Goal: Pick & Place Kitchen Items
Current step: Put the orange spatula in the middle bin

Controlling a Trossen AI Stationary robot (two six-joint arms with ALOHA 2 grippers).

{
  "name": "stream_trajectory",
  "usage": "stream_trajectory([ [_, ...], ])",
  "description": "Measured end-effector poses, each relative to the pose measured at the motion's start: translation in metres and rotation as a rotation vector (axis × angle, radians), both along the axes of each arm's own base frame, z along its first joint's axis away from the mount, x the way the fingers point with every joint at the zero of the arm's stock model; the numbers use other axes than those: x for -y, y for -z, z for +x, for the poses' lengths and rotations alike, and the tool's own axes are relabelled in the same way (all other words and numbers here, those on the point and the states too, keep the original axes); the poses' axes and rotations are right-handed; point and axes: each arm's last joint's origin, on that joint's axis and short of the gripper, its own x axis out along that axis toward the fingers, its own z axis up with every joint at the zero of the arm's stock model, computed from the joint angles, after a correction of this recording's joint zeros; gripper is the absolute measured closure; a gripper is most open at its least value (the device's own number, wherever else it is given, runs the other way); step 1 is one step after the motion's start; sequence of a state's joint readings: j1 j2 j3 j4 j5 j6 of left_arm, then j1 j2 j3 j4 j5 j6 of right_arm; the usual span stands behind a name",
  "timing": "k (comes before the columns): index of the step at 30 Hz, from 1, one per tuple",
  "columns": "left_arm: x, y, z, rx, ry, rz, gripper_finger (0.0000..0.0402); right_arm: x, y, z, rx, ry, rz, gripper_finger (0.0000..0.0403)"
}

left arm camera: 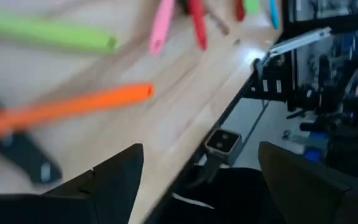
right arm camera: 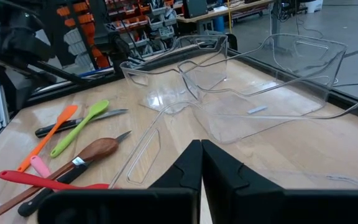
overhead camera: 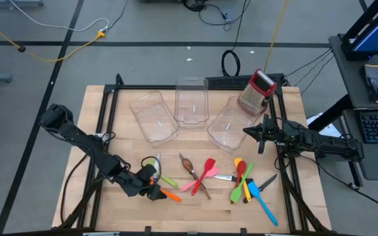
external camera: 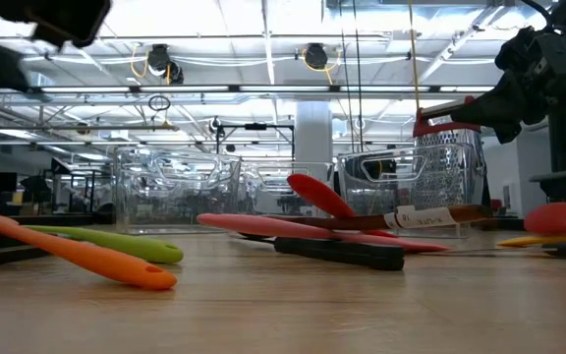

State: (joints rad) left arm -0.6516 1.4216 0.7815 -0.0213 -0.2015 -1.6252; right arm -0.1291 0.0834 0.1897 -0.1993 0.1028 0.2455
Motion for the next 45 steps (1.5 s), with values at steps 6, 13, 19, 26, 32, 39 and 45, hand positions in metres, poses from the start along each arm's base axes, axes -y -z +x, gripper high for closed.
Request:
stream_trajectory([
  [6, -0.016, -0.001, 0.012, 0.099, 0.173, 0.212, 0.0075, 0.0, 0.0, 0.0, 0.0, 0.0, 0.0, 0.0399],
  [13, -0.029, -0.001, 0.02, 0.123, 0.272, 0.268, 0.0075, 0.0, 0.0, 0.0, 0.0, 0.0, 0.0, 0.0399],
  [19, -0.03, 0.0, 0.02, 0.078, 0.286, 0.19, 0.0075, 0.0, 0.0, 0.0, 0.0, 0.0, 0.0, 0.0399],
  [26, -0.022, -0.013, 0.025, 0.082, 0.132, -0.164, 0.0075, 0.0, 0.0, 0.0, 0.0, 0.0, 0.0, 0.0399],
  [32, -0.014, -0.029, 0.028, 0.223, -0.051, -0.31, 0.0075, 0.0, 0.0, 0.0, 0.0, 0.0, 0.0, 0.0399],
  [39, -0.018, -0.025, 0.028, 0.12, -0.34, -0.389, 0.0075, 0.0, 0.0, 0.0, 0.0, 0.0, 0.0, 0.0399],
  [45, 0.0, -0.066, 0.033, -0.111, -0.488, -0.267, 0.0075, 0.0, 0.0, 0.0, -0.015, -0.011, -0.062, 0.0399],
])
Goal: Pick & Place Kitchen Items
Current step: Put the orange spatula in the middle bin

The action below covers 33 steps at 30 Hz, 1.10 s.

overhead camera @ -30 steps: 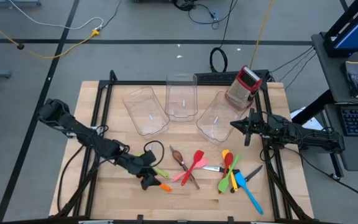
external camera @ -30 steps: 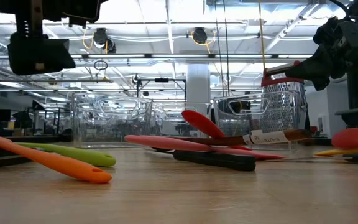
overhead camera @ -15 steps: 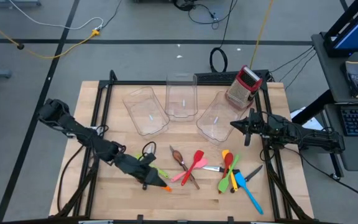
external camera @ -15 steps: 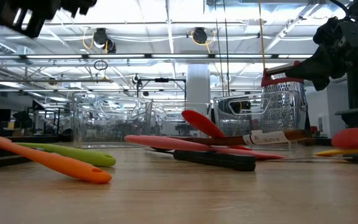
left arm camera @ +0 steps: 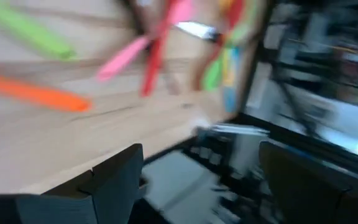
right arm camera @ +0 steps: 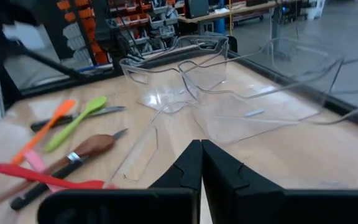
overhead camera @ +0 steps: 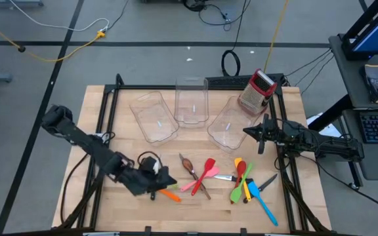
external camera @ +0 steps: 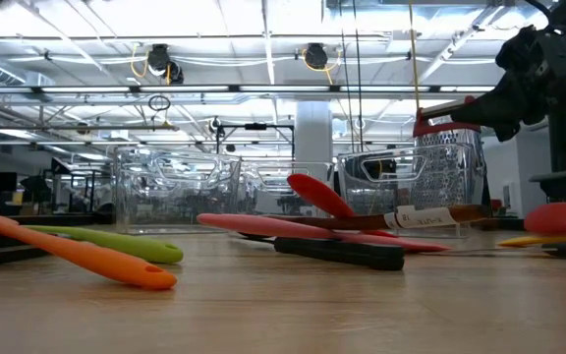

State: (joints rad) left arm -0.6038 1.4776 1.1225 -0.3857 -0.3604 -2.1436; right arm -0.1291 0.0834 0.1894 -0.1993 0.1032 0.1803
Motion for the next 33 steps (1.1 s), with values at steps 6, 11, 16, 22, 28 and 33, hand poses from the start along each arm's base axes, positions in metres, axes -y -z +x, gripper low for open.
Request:
stream_trajectory([
  [6, 0.03, -0.005, 0.032, -0.311, -0.059, -0.073, 0.0075, 0.0, 0.0, 0.0, -0.024, -0.017, -0.105, 0.0399],
  [11, 0.047, 0.033, 0.054, -0.46, -0.112, -0.096, 0.0075, 0.0, 0.0, 0.0, -0.026, -0.019, -0.11, 0.0399],
  [16, 0.042, 0.068, 0.069, -0.565, -0.16, -0.06, 0.0075, 0.0, 0.0, 0.0, -0.025, -0.019, -0.11, 0.0399],
  [22, 0.031, 0.096, 0.083, -0.655, -0.195, -0.067, 0.0075, 0.0, 0.0, 0.0, -0.025, -0.02, -0.11, 0.0399],
  [28, 0.033, 0.102, 0.084, -0.689, -0.181, -0.101, 0.0075, 0.0, 0.0, 0.0, -0.025, -0.02, -0.11, 0.0399],
  [33, 0.034, 0.094, 0.076, -0.727, -0.172, -0.092, 0.0075, 0.0, 0.0, 0.0, -0.026, -0.02, -0.109, 0.0399],
])
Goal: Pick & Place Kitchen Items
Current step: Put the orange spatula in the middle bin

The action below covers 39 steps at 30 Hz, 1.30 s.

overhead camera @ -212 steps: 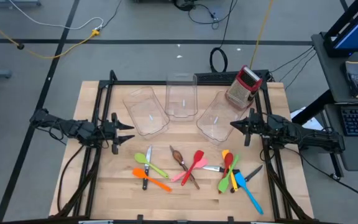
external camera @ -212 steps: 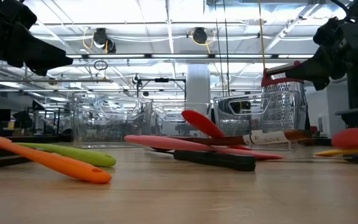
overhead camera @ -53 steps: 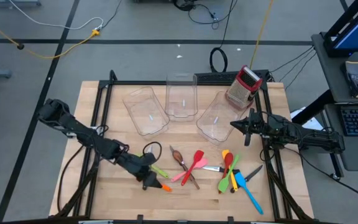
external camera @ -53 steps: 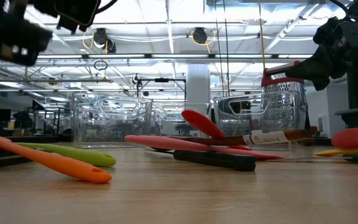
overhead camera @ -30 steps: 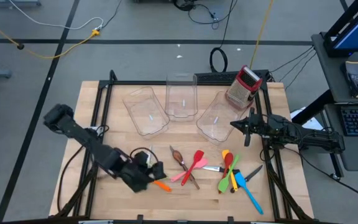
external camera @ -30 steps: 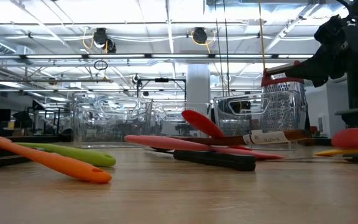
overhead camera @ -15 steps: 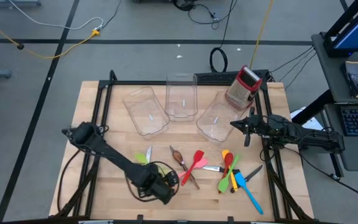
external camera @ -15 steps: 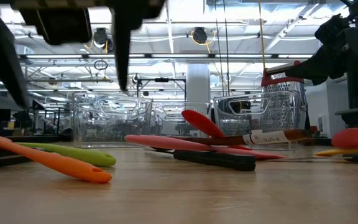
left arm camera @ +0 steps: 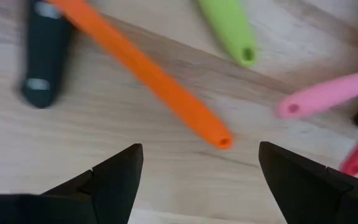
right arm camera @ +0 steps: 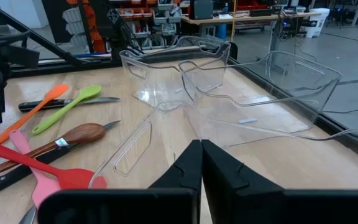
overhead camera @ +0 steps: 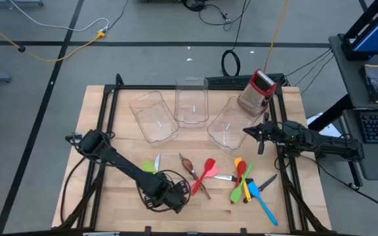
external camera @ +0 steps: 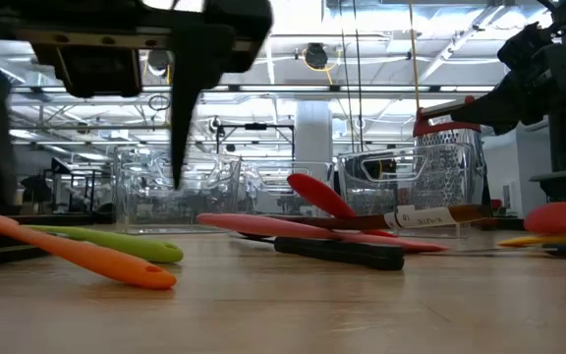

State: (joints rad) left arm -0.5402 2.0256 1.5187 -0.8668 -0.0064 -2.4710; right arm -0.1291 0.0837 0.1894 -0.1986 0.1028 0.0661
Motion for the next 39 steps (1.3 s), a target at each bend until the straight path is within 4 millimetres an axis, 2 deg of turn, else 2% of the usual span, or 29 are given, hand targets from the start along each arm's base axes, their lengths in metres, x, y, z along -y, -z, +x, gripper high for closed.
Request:
stream_trajectory([
  [3, -0.002, 0.003, -0.005, -0.067, 0.0, 0.013, 0.0075, 0.0, 0.0, 0.0, 0.0, 0.0, 0.0, 0.0399],
  [11, -0.013, 0.003, -0.001, -0.053, -0.03, 0.061, 0.0075, 0.0, 0.0, 0.0, 0.0, 0.0, 0.0, 0.0399],
  [23, -0.01, 0.004, -0.006, -0.104, -0.017, 0.032, 0.0075, 0.0, 0.0, 0.0, 0.0, 0.0, 0.0, 0.0399],
  [39, -0.009, 0.034, 0.003, -0.158, -0.035, 0.027, 0.0075, 0.0, 0.0, 0.0, 0.0, -0.001, 0.0, 0.0399],
])
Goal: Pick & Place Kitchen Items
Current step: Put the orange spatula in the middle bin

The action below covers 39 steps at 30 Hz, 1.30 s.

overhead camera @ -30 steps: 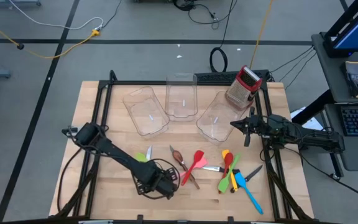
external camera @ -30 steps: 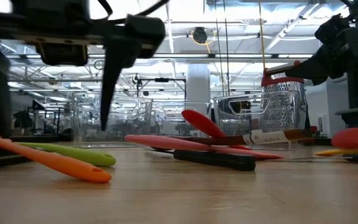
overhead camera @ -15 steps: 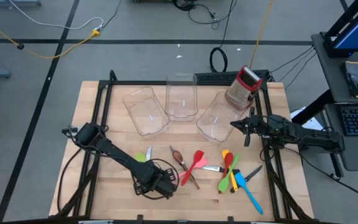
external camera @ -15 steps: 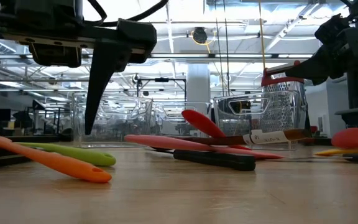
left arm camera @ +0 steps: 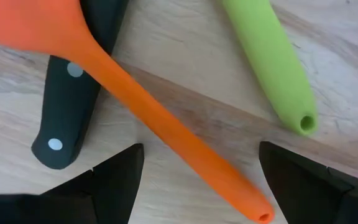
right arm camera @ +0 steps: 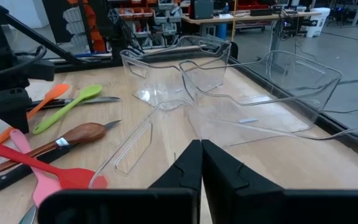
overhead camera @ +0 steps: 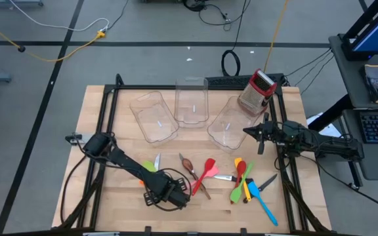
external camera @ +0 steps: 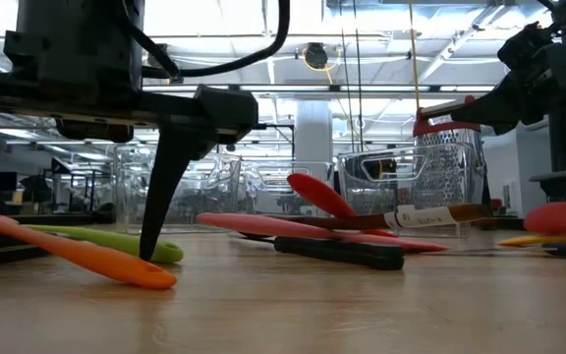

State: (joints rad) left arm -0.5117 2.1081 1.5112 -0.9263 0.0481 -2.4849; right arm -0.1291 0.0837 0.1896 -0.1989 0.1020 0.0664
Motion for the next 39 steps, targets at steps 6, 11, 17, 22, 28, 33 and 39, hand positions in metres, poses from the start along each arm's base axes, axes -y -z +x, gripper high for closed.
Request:
stream_trajectory([
  [6, 0.0012, 0.0034, 0.0034, 0.016, 0.013, -0.013, 0.0075, 0.0, 0.0, 0.0, 0.001, 0.0, 0.0, 0.0399],
  [11, 0.0014, 0.004, 0.0034, 0.012, 0.045, -0.025, 0.0075, 0.0, 0.0, 0.0, 0.0, 0.0, 0.0, 0.0399],
  [17, 0.0057, 0.0046, 0.0028, 0.044, 0.104, -0.004, 0.0075, 0.0, -0.0001, 0.0, 0.001, 0.0, 0.0, 0.0399],
  [22, 0.0071, 0.0048, 0.0025, 0.057, 0.12, 0.012, 0.0075, 0.0, 0.0, 0.0, 0.0, 0.0, 0.0, 0.0399],
  [28, 0.0073, 0.0053, 0.0023, 0.042, 0.114, -0.012, 0.0075, 0.0, 0.0, 0.0, 0.0, 0.0, 0.0, 0.0399],
  [33, 0.0071, 0.0055, 0.0018, 0.038, 0.087, -0.004, 0.0075, 0.0, 0.0, 0.0, 0.0, 0.0, 0.0, 0.0399],
  [39, 0.0075, 0.0054, 0.0025, 0.057, 0.133, 0.01, 0.0075, 0.0, 0.0, 0.0, 0.0, 0.0, 0.0, 0.0399],
])
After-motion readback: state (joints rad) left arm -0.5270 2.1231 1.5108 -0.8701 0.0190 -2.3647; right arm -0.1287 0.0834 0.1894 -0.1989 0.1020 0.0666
